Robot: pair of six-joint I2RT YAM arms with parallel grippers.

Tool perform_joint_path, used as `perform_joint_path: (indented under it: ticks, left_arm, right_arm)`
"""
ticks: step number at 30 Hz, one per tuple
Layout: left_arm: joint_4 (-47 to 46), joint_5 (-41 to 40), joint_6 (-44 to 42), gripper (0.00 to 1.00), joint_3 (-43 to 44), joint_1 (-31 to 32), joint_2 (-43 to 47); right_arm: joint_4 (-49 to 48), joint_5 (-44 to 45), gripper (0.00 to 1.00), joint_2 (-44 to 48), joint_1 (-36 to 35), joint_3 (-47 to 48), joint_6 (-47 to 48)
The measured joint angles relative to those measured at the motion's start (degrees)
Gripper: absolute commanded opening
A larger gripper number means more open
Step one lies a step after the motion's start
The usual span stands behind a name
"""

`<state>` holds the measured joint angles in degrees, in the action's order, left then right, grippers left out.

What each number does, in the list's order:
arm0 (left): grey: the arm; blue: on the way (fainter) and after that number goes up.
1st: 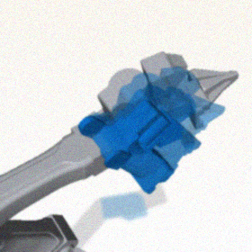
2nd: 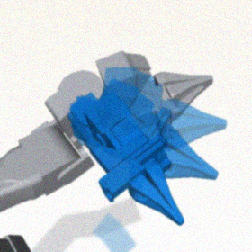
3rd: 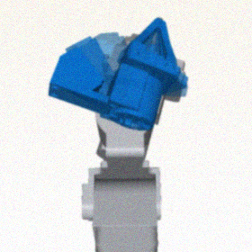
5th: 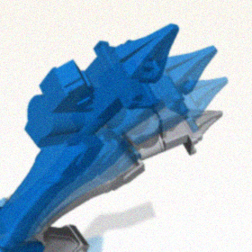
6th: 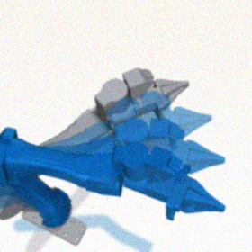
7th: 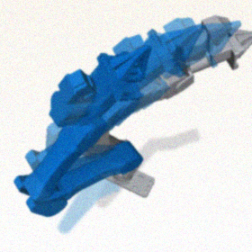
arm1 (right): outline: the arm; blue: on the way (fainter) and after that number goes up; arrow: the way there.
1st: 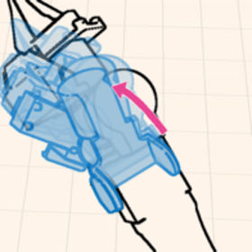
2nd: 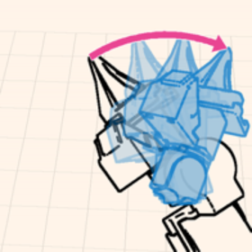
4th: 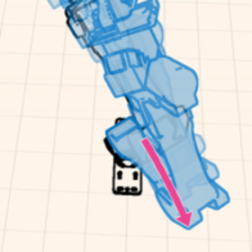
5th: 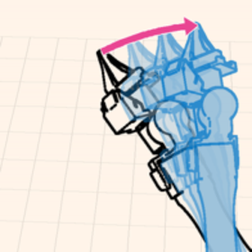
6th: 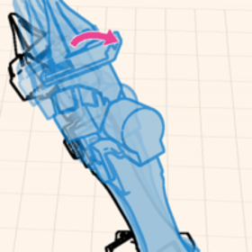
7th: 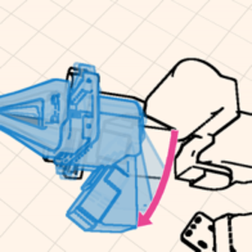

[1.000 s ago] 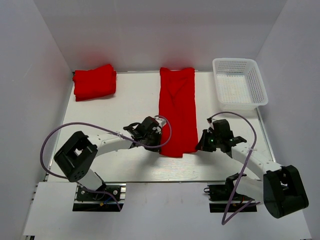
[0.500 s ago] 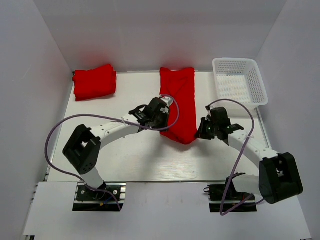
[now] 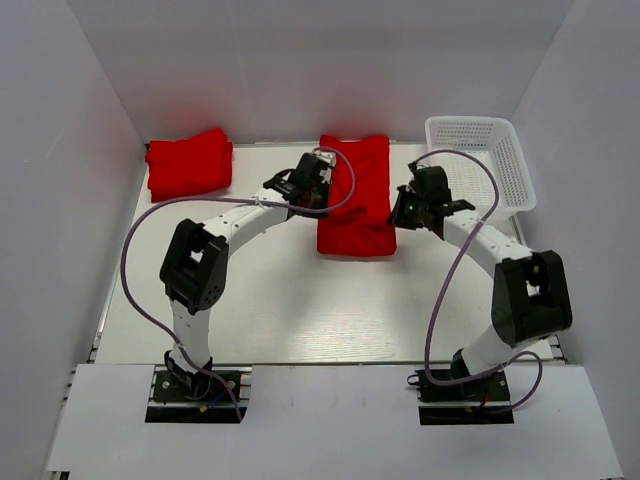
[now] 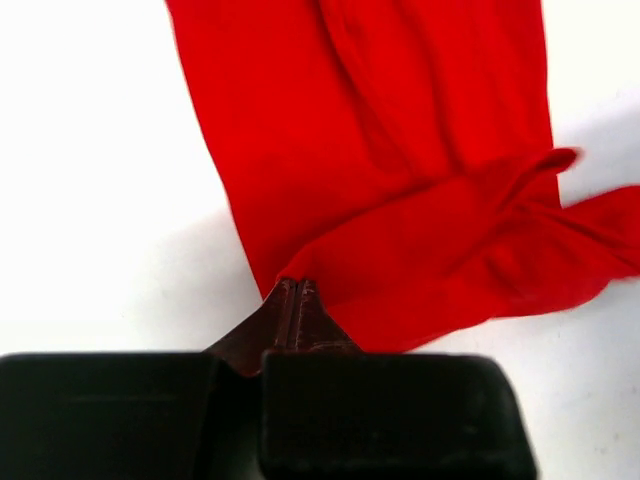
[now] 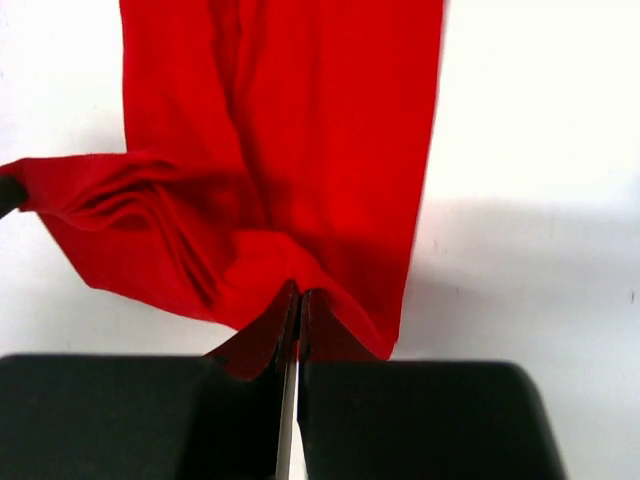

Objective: Fold and stack the t-shirts
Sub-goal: Fold the folded rectangular tshirt in 1/3 of the way

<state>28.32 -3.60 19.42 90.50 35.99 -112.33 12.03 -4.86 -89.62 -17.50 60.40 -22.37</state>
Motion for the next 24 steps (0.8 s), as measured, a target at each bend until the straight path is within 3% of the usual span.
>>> perform_joint_path:
  ticks: [11, 24]
  left_arm:
    - [-2.2, 4.2, -7.0, 0.0, 10.8, -3.8, -7.8]
    - [-2.9, 8.1, -9.6, 0.0, 14.5, -7.5, -13.0]
  right_arm:
    - [1.7, -1.7, 0.0, -13.2, 1.5, 16.0, 2.6]
    - [3.1, -4.3, 0.0, -21.8, 4.2, 23.9, 3.6]
